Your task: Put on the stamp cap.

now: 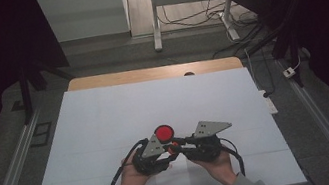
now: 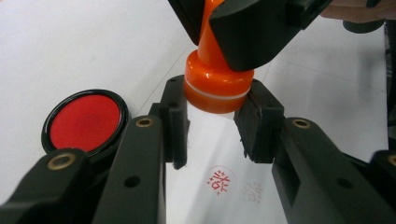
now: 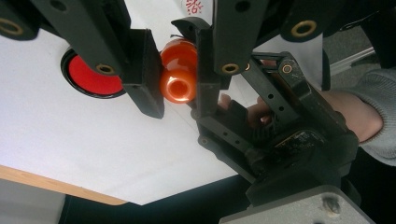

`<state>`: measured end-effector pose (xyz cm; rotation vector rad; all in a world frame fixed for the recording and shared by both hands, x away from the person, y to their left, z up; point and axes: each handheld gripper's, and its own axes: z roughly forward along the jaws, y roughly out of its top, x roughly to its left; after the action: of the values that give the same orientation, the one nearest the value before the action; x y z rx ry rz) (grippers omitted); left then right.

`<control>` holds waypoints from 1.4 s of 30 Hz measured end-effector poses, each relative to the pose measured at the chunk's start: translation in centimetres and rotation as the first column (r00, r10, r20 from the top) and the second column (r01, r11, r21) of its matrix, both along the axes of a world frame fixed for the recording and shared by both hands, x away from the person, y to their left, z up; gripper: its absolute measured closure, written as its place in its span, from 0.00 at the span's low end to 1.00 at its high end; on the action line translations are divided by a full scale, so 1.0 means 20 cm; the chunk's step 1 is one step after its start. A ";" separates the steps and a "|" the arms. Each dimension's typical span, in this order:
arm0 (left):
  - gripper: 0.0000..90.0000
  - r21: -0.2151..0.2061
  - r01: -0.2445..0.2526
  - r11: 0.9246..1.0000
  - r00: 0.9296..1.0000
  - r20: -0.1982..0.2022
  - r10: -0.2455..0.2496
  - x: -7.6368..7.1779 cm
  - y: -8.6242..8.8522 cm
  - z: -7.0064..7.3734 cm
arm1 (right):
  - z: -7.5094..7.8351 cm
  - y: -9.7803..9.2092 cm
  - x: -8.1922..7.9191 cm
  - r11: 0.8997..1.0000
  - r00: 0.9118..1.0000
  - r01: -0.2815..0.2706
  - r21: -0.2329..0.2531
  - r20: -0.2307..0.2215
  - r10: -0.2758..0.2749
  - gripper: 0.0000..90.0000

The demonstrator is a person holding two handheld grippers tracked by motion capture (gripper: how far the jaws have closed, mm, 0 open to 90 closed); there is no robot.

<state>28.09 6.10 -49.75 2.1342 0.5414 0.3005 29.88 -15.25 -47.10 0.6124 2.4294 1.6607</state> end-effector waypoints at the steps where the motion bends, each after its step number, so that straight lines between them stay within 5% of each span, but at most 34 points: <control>1: 0.72 0.000 -0.001 1.000 1.000 0.000 0.001 0.00 0.00 0.00 | 0.00 0.00 0.00 1.000 1.000 0.000 0.001 0.001 0.000 0.80; 21: 0.73 0.012 -0.023 1.000 1.000 0.012 0.023 -0.01 -0.01 0.00 | -0.01 -0.01 0.00 1.000 1.000 0.005 0.009 -0.020 -0.005 0.81; 35: 0.73 0.010 -0.046 0.999 0.998 0.047 0.046 -0.03 -0.01 0.00 | -0.02 0.00 -0.02 0.999 1.000 0.018 0.031 0.025 -0.019 0.81; 42: 0.73 0.043 -0.048 0.998 0.998 0.040 0.046 -0.03 -0.02 -0.01 | -0.06 0.00 -0.04 0.998 0.999 0.040 0.045 0.030 -0.041 0.81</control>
<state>27.41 5.80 -49.89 2.1551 0.5680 0.3830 29.10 -15.19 -48.27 0.6326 2.3482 1.6998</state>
